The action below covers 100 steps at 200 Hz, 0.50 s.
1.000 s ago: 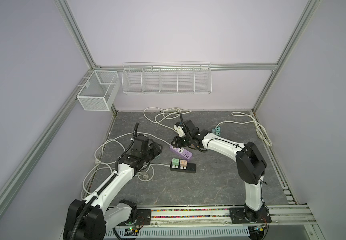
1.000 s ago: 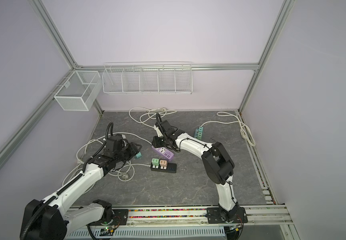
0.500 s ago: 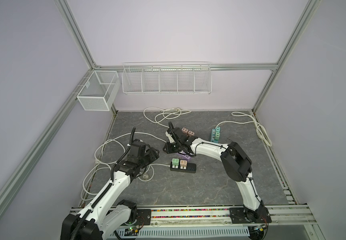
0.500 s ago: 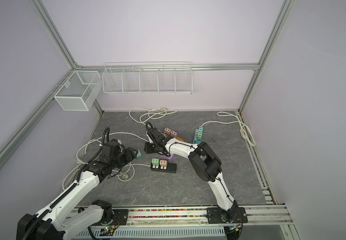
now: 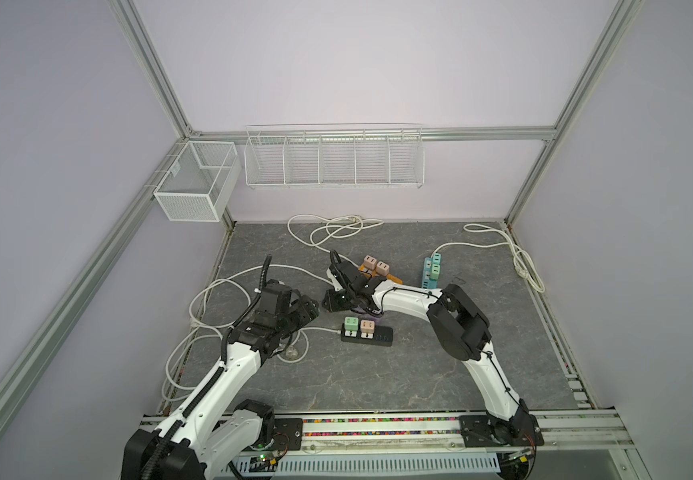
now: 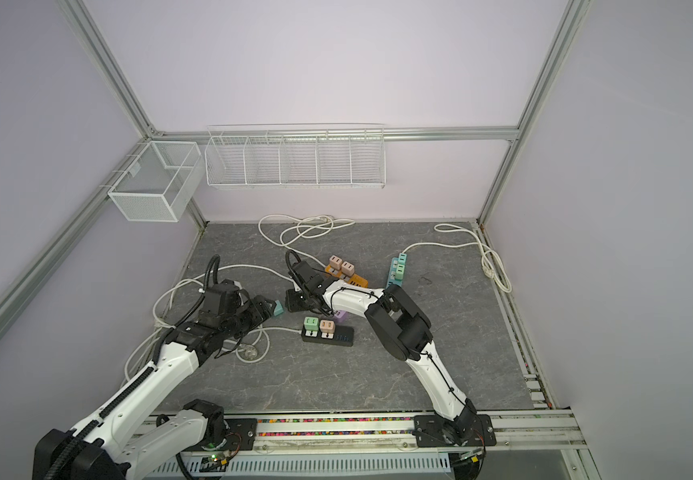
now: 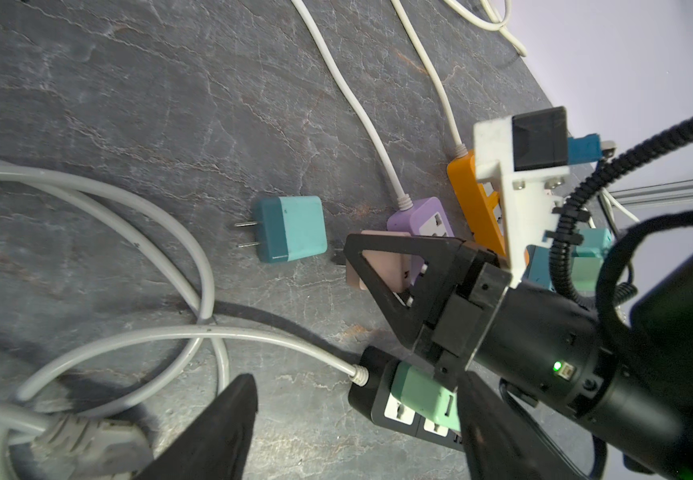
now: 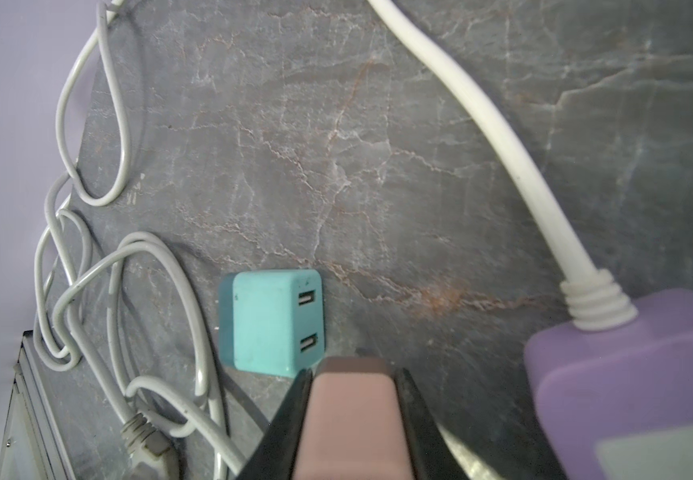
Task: Pull the plug off the socket
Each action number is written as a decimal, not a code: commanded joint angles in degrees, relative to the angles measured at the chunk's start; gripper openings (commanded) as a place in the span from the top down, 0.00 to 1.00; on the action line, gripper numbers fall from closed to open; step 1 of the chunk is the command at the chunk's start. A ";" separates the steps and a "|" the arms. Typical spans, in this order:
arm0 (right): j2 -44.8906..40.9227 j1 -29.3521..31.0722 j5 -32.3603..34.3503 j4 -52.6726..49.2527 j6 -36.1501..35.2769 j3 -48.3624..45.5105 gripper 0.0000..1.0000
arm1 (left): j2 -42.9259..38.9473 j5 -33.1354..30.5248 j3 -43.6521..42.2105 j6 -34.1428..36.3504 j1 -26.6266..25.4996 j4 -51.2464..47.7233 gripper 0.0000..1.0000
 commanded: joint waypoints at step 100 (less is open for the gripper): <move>-2.42 0.47 3.23 -0.87 -1.56 -0.65 0.46 | 0.35 -0.45 -1.44 -1.15 0.28 0.16 0.22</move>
